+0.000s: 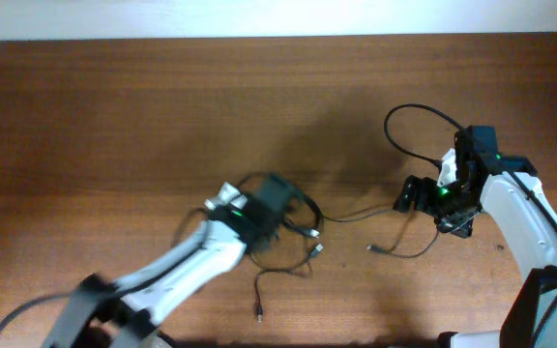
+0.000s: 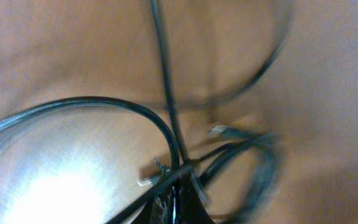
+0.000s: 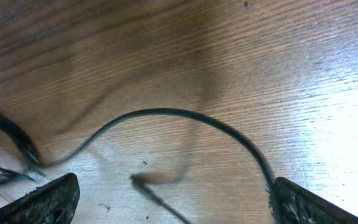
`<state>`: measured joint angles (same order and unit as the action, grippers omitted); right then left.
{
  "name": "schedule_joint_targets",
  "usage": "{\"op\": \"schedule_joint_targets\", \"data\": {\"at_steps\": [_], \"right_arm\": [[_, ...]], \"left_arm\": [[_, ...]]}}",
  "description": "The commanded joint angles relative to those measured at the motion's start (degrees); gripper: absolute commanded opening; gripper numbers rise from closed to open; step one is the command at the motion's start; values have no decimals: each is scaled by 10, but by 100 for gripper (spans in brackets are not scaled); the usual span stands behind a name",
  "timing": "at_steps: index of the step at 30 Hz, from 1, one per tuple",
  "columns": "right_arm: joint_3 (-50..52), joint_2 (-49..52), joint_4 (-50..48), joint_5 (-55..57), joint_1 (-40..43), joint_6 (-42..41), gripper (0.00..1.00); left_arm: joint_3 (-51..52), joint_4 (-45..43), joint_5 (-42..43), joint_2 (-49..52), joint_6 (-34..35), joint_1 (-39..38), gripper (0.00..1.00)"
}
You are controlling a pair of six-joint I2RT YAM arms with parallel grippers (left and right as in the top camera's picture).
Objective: Untangle cables
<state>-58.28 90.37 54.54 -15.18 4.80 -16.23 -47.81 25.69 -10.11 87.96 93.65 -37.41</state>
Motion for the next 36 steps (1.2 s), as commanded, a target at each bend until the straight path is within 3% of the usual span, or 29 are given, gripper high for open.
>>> {"op": "schedule_joint_targets", "data": {"at_steps": [1, 2, 3, 4, 6, 7, 8, 10, 12, 13, 14, 15, 16, 18, 20, 21, 22, 23, 25, 27, 28, 31, 32, 36], "right_arm": [[1, -11, 2, -7, -3, 9, 99], [1, -11, 2, -7, -3, 9, 99], [1, -11, 2, -7, -3, 9, 99], [1, -11, 3, -7, -3, 9, 99], [1, -11, 3, -7, -3, 10, 99], [1, -11, 2, -7, -3, 10, 99], [1, -11, 1, -7, -3, 10, 99], [1, -11, -1, -7, -3, 10, 99], [1, -11, -2, -7, -3, 11, 99], [1, -11, -3, -7, -3, 13, 99], [1, -11, -4, -7, -3, 13, 99], [1, -11, -5, -7, -3, 13, 98], [1, -11, -6, -7, -3, 13, 99], [1, -11, -12, -7, -3, 16, 99], [1, -11, -14, -7, -3, 21, 99], [1, -11, -14, -7, -3, 21, 99], [1, -11, -13, -7, -3, 21, 99], [1, -11, -9, -7, -3, 21, 98], [1, -11, -8, -7, -3, 21, 99], [1, -11, -7, -7, -3, 21, 98], [1, -11, -6, -7, -3, 21, 98], [1, -11, -6, -7, -3, 21, 99], [0, -11, -10, -2, -3, 21, 99], [-55, -65, 49, -13, -3, 22, 98]], "left_arm": [[-31, 1, -22, -88, -209, 105, 0], [-31, 10, 17, -92, -226, 126, 0], [-31, 45, 15, -91, -226, 129, 0], [-31, 75, -21, -91, -269, 130, 0], [-31, 54, 58, -91, -504, 132, 0], [-31, 110, 115, -91, -558, 132, 0], [-29, 191, 108, -91, -537, 132, 0], [-28, 292, 60, -91, -405, 132, 6], [-28, 304, 28, -91, -288, 132, 65], [-28, 231, 95, -91, -249, 134, 96], [-28, 108, 171, -91, -262, 133, 99], [-28, 12, 178, -91, -275, 133, 99], [-28, -22, 146, -91, -275, 133, 95], [-28, -18, 52, -89, -275, 133, 77], [-28, 9, 82, -82, -256, 133, 82], [-28, 17, 31, -71, -280, 133, 82], [-28, 18, -18, -62, -334, 133, 80], [-28, 18, -47, -36, -453, 134, 95], [-28, 18, -48, 0, -549, 141, 95], [-28, 8, -91, 41, -604, 149, 74], [-28, 8, -108, 61, -612, 149, 68], [-28, -5, -90, 115, -612, 149, 25], [-28, -17, -61, 123, -612, 149, 1], [-71, 41, -26, 82, -612, 183, 0]]}}
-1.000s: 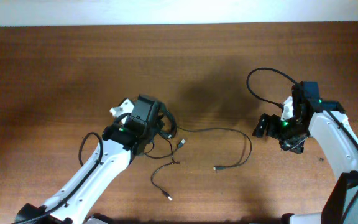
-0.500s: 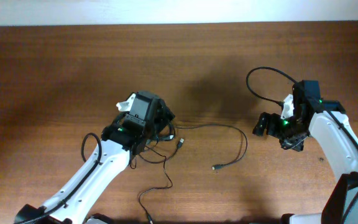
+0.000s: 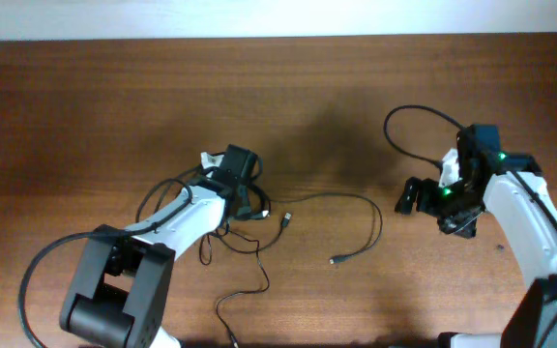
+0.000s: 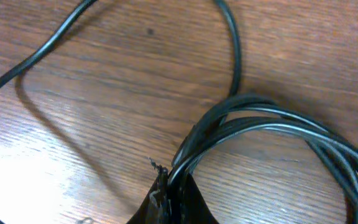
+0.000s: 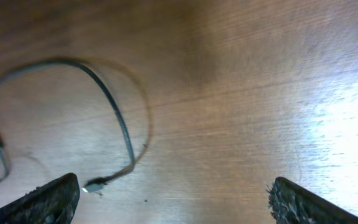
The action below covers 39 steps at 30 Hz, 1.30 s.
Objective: Untangle cables
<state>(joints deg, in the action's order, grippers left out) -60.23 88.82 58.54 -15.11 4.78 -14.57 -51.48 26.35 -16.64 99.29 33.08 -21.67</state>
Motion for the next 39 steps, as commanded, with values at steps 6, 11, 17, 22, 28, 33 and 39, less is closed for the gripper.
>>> {"op": "schedule_joint_targets", "data": {"at_steps": [6, 11, 17, 22, 28, 33, 39], "right_arm": [[-33, -108, 68, -449, -4, 174, 99], [-33, -106, -23, -402, -120, 42, 64], [-33, -78, -212, -26, -331, -402, 61], [-33, -3, -342, 3, -362, -439, 4], [-33, -3, -266, 84, -259, -313, 4], [-33, -3, -113, 134, -201, -213, 4], [-33, -3, -8, 296, -176, -174, 4]], "left_arm": [[-99, 47, 334, -180, 40, 66, 0], [-99, 45, 404, -217, 203, 66, 0], [-99, 46, 460, -217, 226, 64, 0], [-99, 45, 502, -217, 222, 58, 0], [-99, -101, 759, -217, 228, 67, 0], [-99, -241, 713, -217, 290, 163, 0], [-99, -62, 519, -217, 162, 341, 0]]}}
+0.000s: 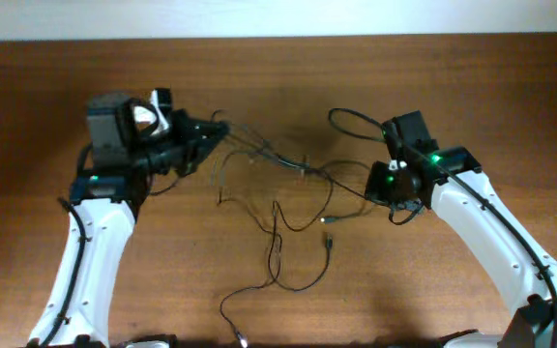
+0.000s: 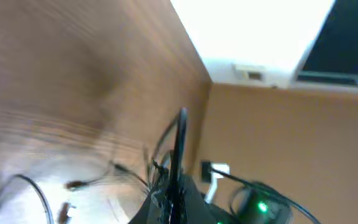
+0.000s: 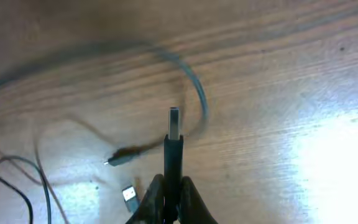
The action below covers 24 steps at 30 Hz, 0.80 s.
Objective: Untangle cables
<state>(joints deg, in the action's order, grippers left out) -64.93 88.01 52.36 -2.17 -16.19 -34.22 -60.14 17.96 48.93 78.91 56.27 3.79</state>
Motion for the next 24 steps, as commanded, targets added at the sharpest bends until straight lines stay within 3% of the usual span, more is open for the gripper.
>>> {"op": "schedule_joint_targets", "data": {"at_steps": [1, 4, 5, 6, 8, 9, 10, 11, 14, 16, 18, 21, 24], "right_arm": [[14, 5, 65, 180, 51, 23, 4], [14, 5, 70, 150, 125, 23, 4], [14, 5, 69, 112, 124, 24, 15], [14, 5, 66, 86, 123, 25, 45], [14, 5, 56, 79, 123, 23, 79], [14, 5, 50, 50, 123, 23, 99], [14, 5, 45, 6, 123, 31, 98], [14, 5, 31, -81, 123, 82, 99], [14, 5, -9, -354, 123, 254, 99], [14, 5, -37, -575, 123, 411, 98], [14, 5, -39, -692, 116, 520, 99], [14, 5, -109, -719, 58, 597, 99], [5, 5, -256, -631, 7, 512, 98]], "left_arm": [[-12, 49, -170, -14, -71, 116, 0], [-12, 113, -192, -14, -72, 163, 0], [-12, 129, -167, -14, -72, 152, 0], [-10, 130, -136, -14, -81, 139, 0], [-10, 84, -60, -14, -200, 88, 0], [-10, 14, 102, -14, -301, 59, 1], [-10, -34, 186, -14, -333, 43, 0], [-10, -70, 218, -14, -349, 24, 0], [-10, -85, 216, -14, -358, -29, 9], [-10, -85, 173, -14, -357, -48, 0], [-10, -85, 165, -14, -304, -48, 0], [-10, -73, 164, -14, -301, -49, 0], [-10, 0, 163, -14, -302, -49, 0]]}}
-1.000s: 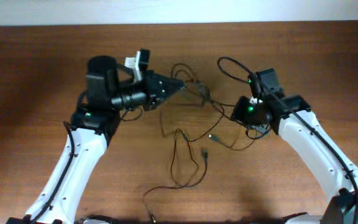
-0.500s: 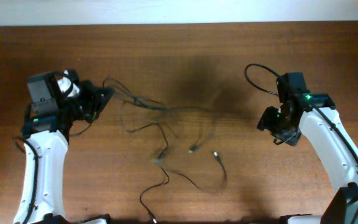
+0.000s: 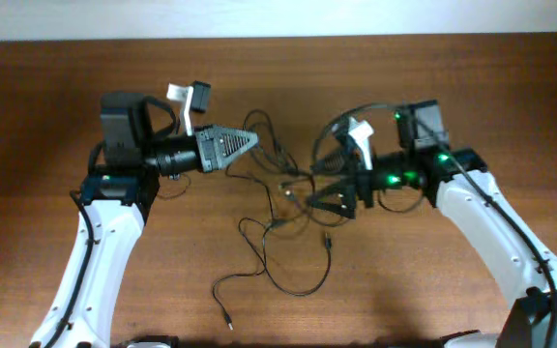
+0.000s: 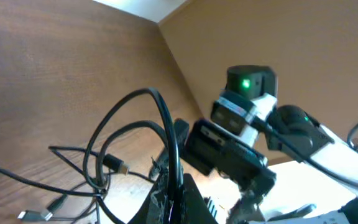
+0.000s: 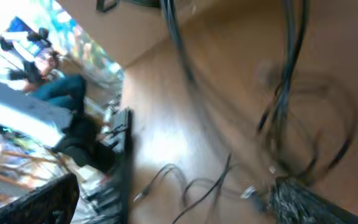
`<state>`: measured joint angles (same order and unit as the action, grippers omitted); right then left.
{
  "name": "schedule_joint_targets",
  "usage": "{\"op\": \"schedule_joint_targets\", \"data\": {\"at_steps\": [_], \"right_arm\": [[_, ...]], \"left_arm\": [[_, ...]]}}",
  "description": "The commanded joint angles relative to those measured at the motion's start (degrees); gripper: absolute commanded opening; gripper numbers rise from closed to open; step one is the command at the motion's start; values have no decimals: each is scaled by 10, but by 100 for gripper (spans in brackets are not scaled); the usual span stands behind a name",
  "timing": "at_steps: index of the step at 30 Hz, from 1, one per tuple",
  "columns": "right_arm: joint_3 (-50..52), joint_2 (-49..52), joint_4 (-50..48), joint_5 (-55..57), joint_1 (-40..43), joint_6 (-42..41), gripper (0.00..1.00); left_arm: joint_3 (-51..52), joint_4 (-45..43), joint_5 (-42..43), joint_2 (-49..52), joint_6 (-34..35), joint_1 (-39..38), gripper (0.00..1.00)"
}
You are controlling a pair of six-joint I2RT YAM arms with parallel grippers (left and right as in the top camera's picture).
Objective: Untangle cables
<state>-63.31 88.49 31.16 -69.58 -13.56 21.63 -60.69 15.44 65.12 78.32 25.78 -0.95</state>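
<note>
Several thin black cables [image 3: 280, 176] hang in a tangle between my two raised grippers, and loose ends trail down to the wooden table [image 3: 46, 87]. My left gripper [image 3: 249, 141] points right and is shut on a black cable. In the left wrist view that cable [image 4: 166, 134] rises from the closed fingertips of the left gripper [image 4: 174, 186] and loops over. My right gripper [image 3: 319, 198] points left at the tangle. Its wrist view is blurred; the right gripper [image 5: 173, 199] has its jaws wide apart, and cables [image 5: 284, 93] hang ahead of them.
One long cable tail [image 3: 259, 280] curls toward the table's front edge and ends in a plug [image 3: 228, 324]. A small connector [image 3: 328, 242] lies below the right gripper. The right arm [image 4: 247, 124] shows close ahead in the left wrist view.
My right gripper was shut on a cable plug and is now open, turned level and facing the left gripper. The left gripper still holds its cable. The tangle has shifted between them.
My left gripper was low on the tangle mid-table, with the right one open at the right. Then the bundle lay further left and one cable lay apart. Later both arms were raised, left holding a cable and right shut on a plug, which it has now let go.
</note>
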Motion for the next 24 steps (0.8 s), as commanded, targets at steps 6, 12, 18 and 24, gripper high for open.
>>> {"op": "schedule_joint_targets", "data": {"at_steps": [6, 12, 18, 24], "right_arm": [[-12, 0, -78, 327, -127, -143, 24], [-22, -56, 2, 200, -126, -176, 4], [-77, -128, -7, 272, -126, -206, 4], [-82, -128, -5, 292, -126, -207, 4]], "left_arm": [[-5, 18, 5, -8, 133, -1, 0], [-5, 84, -328, -8, 115, -1, 43], [0, 202, -342, -6, 14, -66, 98], [47, 190, -379, -4, 17, -154, 79]]}}
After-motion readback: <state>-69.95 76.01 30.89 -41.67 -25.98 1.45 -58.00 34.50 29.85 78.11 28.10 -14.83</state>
